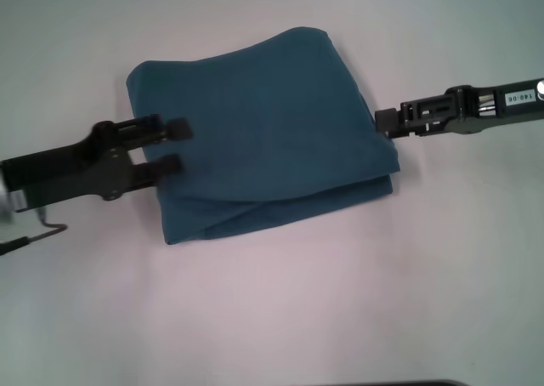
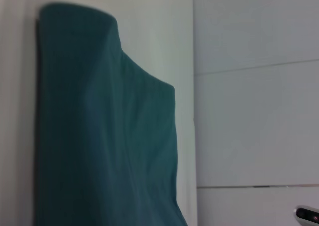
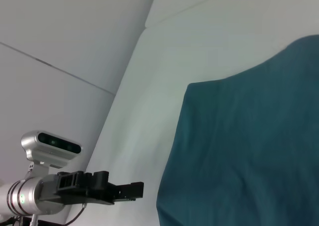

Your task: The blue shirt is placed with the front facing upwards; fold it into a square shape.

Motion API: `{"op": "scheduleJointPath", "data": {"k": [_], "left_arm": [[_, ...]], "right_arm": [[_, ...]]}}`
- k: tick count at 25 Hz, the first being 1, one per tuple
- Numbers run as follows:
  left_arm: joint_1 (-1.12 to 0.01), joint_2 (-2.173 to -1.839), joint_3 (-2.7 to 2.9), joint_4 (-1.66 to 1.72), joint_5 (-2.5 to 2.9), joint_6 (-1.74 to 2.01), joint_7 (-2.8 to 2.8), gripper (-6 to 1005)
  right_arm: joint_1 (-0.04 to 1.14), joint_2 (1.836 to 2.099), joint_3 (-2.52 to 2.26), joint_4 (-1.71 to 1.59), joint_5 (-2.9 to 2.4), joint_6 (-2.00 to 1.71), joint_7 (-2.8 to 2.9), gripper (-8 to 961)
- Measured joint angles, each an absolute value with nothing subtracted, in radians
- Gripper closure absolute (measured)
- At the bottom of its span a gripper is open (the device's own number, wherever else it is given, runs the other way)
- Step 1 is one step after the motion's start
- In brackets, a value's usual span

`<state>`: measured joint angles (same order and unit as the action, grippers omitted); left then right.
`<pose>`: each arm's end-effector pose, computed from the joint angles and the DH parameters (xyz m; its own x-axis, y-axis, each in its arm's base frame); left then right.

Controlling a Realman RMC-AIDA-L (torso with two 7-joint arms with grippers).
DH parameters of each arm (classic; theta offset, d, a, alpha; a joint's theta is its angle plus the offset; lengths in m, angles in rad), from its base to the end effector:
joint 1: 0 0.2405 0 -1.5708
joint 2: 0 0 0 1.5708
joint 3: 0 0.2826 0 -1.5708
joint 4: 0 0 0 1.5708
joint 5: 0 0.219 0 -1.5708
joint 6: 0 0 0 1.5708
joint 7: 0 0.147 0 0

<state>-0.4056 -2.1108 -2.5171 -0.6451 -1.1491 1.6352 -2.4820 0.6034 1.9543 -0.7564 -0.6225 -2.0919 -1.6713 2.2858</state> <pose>-0.3152 0.3032 -0.0223 -0.2022 0.9247 0.3226 0.8721 0.0202 0.4889 0.2858 0.3590 0.0165 0.2890 -0.9215 -0.2593 -0.9077 -0.3498 0.2315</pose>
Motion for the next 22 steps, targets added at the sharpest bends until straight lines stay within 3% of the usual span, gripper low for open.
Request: {"op": "scheduleJointPath", "data": {"k": [6,22], "left_arm": [[-0.430,-2.137,-2.517,-0.622,-1.131,1.603,-2.487,293],[-0.458,-2.116,-2.507,-0.544,-1.067,1.458,-2.495,292]], "right_arm": [[0.590,1.957,-0.756,-0.623,-2.101,-1.670,2.283,366],[0.581,1.957,-0.749,-0.623,-2.103,-1.669,2.284,366]]}}
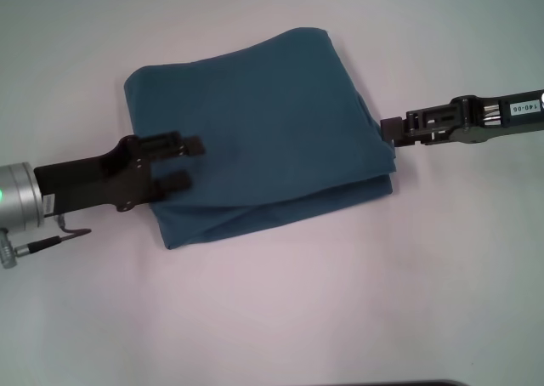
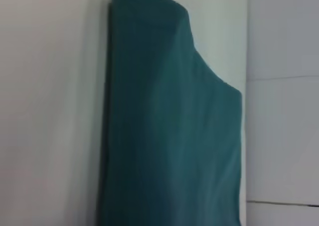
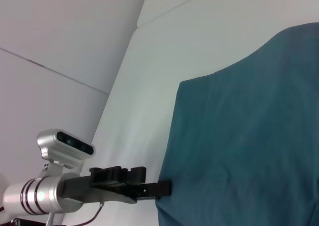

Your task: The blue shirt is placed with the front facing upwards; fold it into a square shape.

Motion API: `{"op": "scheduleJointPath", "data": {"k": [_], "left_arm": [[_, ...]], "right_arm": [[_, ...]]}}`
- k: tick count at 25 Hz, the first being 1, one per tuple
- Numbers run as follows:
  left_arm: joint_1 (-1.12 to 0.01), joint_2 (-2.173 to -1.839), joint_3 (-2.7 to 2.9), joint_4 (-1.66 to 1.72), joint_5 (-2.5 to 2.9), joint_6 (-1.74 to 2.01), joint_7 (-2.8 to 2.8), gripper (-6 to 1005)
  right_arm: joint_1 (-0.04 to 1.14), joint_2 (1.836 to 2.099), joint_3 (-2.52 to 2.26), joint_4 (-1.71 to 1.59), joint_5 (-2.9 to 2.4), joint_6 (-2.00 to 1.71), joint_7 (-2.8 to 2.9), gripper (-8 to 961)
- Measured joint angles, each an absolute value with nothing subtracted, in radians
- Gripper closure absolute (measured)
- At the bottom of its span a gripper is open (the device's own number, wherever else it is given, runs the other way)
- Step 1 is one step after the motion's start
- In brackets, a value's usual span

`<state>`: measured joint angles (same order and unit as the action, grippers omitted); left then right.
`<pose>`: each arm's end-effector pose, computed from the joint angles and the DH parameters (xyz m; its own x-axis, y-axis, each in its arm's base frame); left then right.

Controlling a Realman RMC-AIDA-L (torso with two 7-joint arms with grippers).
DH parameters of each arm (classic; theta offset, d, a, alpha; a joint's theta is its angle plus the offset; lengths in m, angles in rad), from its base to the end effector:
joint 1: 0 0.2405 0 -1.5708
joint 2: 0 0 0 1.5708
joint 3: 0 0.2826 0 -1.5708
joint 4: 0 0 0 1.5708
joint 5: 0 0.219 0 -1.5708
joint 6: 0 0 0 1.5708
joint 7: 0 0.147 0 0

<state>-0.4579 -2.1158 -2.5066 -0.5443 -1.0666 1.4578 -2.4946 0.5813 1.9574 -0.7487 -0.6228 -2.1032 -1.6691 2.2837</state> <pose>-0.3255 0.3159 -0.0519 -0.2600 0.9135 0.3130 0.9095 0.1227 0.3972 0.2947 0.3522 0.0155 0.2674 -0.9282 -0.2587 -0.9171 -0.3276 0.2272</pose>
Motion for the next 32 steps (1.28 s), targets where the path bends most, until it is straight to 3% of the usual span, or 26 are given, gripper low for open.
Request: {"op": "scheduleJointPath", "data": {"k": [13,23,32], "left_arm": [[-0.436,-2.098,-2.564,-0.574,-1.088,1.606,-2.475,291],[-0.436,-2.137,-2.463,-0.555,-1.057,1.479,-2.472,292],[-0.431,-2.128,-2.494,-0.567,-1.074,1.553,-2.455,292]], "right_arm": [[0.585,1.957,-0.749,-0.623,-2.103,-1.666,2.292,367],[0.583,1.963,-0.754,-0.623,-2.103,-1.654,2.292,368],[0.581,1.959,-0.751,-0.621,-2.103,-1.652,2.292,367]]}}
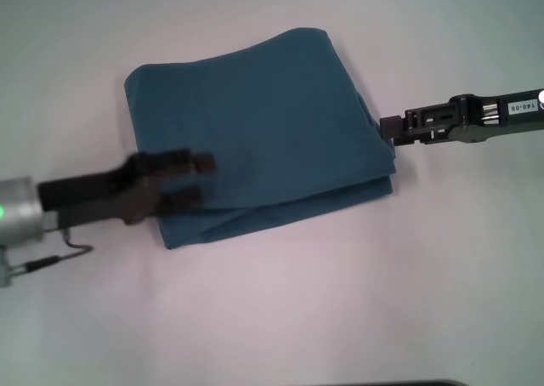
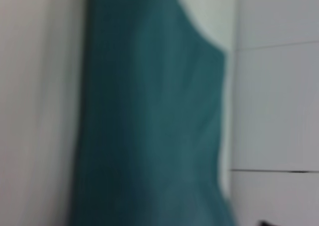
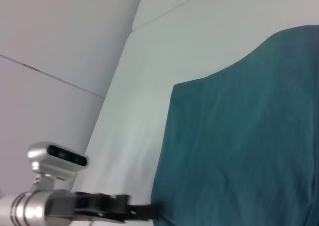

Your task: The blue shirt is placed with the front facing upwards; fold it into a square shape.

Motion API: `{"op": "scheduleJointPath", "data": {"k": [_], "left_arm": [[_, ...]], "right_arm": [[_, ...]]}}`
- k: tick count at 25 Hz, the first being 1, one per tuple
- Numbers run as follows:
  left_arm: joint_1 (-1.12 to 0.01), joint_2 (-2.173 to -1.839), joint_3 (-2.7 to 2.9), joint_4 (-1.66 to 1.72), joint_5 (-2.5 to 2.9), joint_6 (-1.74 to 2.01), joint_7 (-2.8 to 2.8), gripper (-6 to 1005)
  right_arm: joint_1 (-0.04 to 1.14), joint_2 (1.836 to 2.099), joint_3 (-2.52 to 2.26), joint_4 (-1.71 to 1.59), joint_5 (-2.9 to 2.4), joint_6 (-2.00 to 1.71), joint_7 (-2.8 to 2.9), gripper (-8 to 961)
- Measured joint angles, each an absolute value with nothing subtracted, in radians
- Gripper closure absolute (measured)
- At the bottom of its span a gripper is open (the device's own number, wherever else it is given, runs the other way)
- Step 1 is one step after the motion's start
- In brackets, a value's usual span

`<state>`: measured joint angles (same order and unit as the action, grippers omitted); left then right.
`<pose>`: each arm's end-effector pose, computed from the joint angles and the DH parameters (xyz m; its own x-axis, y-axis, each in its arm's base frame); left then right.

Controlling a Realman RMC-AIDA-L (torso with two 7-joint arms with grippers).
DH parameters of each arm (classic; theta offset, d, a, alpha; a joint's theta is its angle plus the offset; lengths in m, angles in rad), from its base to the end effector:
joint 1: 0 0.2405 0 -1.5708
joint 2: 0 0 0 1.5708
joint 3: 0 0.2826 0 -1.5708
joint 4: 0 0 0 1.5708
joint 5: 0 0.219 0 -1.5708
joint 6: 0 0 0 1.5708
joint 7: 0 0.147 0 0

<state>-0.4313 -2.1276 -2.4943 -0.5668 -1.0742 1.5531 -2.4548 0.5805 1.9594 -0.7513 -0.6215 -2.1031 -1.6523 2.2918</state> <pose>-0.3185 0.2998 -0.0531 -0.2054 0.9406 0.2702 0.8975 0.0709 0.4352 0.2960 0.3535 0.0141 0.2559 -0.9300 -0.2640 -0.9229 -0.3163 0.2196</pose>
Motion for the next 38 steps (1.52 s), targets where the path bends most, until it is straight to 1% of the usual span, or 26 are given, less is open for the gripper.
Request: {"op": "scheduleJointPath", "data": {"k": [3,7,16,18,27,29,31,36,38], "left_arm": [[-0.408,-2.117,-2.584,-0.601,-1.080,1.621,-2.444,293],[-0.375,-2.096,-2.596,-0.614,-1.074,1.586,-2.457,293],[-0.353,-2.075,-2.586,-0.605,-1.030,1.571,-2.460,292],[-0.354,-2.080,-2.585,-0.605,-1.018,1.569,-2.461,293],[-0.394,-2.140,-2.555,-0.601,-0.981,1.538,-2.453,297],[-0.401,-2.144,-2.543,-0.601,-0.981,1.532,-2.452,298],[-0.400,-2.140,-2.542,-0.604,-0.981,1.534,-2.456,298],[-0.360,-2.106,-2.606,-0.640,-0.989,1.563,-2.468,297],[-0.355,-2.103,-2.644,-0.648,-0.990,1.593,-2.465,297]], "right_arm": [[0.580,1.958,-0.749,-0.621,-2.103,-1.652,2.292,366],[0.581,1.959,-0.748,-0.621,-2.103,-1.652,2.292,366],[0.583,1.956,-0.749,-0.621,-2.103,-1.652,2.293,367],[0.583,1.956,-0.749,-0.621,-2.103,-1.652,2.293,367],[0.580,1.957,-0.751,-0.621,-2.103,-1.652,2.293,367],[0.579,1.957,-0.753,-0.620,-2.103,-1.652,2.293,367],[0.579,1.957,-0.753,-0.616,-2.103,-1.652,2.293,368],[0.578,1.955,-0.754,-0.608,-2.103,-1.652,2.291,368],[0.578,1.956,-0.754,-0.608,-2.103,-1.651,2.291,368]]}}
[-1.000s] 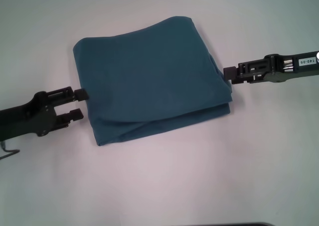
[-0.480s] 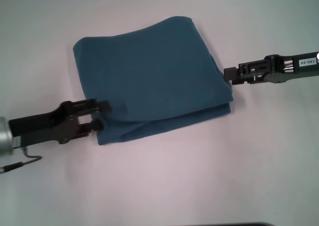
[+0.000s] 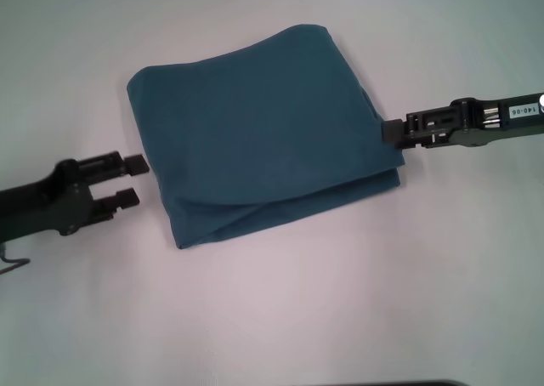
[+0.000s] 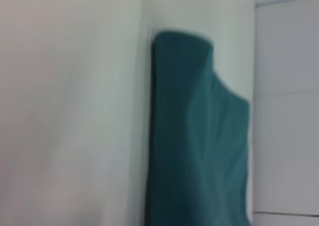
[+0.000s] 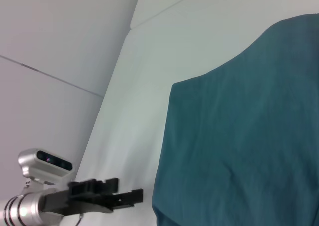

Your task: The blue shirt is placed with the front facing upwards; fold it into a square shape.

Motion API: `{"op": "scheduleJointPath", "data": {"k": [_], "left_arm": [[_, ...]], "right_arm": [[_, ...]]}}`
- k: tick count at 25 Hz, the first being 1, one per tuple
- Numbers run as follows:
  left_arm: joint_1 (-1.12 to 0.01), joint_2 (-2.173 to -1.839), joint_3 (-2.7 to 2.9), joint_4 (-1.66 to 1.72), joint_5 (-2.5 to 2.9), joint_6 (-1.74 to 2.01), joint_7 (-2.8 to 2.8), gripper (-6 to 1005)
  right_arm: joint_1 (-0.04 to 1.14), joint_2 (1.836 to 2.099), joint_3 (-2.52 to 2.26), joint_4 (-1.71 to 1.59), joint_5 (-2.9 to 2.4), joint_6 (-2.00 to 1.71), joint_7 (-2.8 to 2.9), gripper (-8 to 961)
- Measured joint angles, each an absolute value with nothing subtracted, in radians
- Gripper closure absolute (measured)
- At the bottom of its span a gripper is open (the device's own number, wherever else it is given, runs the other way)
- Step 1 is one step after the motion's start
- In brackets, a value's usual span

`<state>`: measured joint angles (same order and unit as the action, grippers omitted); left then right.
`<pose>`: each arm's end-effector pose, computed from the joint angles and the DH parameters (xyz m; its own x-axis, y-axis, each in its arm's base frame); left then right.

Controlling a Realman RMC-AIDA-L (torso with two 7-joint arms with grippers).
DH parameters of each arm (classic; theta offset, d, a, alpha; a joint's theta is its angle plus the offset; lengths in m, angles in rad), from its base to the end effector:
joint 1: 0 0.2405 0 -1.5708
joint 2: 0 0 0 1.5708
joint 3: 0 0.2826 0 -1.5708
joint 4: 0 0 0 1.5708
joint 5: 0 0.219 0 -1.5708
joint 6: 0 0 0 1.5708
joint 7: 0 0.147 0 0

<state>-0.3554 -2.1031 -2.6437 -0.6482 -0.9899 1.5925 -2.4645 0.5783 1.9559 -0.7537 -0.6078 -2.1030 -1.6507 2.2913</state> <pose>-0.3577 0.2815 -0.0155 -0.2819 0.8887 0.3617 0.9096 0.1276 0.3954 0.2985 0.3516 0.0131 0.2462 -0.9343 -0.2579 -0.9257 -0.3055 0.2231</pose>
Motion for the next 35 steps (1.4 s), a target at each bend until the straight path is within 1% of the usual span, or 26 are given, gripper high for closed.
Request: {"op": "scheduleJointPath", "data": {"k": [3,8,12,16,21,27,31,33,35], "left_arm": [[-0.364,-2.112,-2.669,-0.653,-0.990,1.621,-2.460,297],[-0.408,-2.152,-2.661,-0.647,-0.987,1.614,-2.449,297],[-0.424,-2.158,-2.629,-0.641,-0.982,1.581,-2.455,296],[-0.424,-2.150,-2.529,-0.620,-0.982,1.489,-2.484,296],[-0.422,-2.133,-2.569,-0.627,-1.017,1.573,-2.470,296],[-0.416,-2.094,-2.693,-0.635,-1.040,1.744,-2.449,296],[-0.415,-2.077,-2.736,-0.637,-1.042,1.768,-2.448,297],[-0.415,-2.074,-2.748,-0.642,-1.043,1.777,-2.447,296],[-0.416,-2.073,-2.752,-0.648,-1.043,1.782,-2.445,296]], "right_arm": [[0.578,1.958,-0.756,-0.607,-2.103,-1.647,2.292,367],[0.578,1.959,-0.756,-0.607,-2.103,-1.643,2.293,368],[0.578,1.959,-0.756,-0.601,-2.103,-1.639,2.293,367],[0.577,1.953,-0.756,-0.585,-2.104,-1.633,2.292,367],[0.577,1.945,-0.751,-0.582,-2.104,-1.629,2.292,367],[0.611,1.943,-0.774,-0.575,-2.128,-1.649,2.333,368],[0.696,1.951,-0.835,-0.505,-2.187,-1.661,2.409,369],[0.743,1.962,-0.862,-0.469,-2.209,-1.667,2.422,370],[0.779,1.978,-0.882,-0.463,-2.227,-1.668,2.423,371]]}}
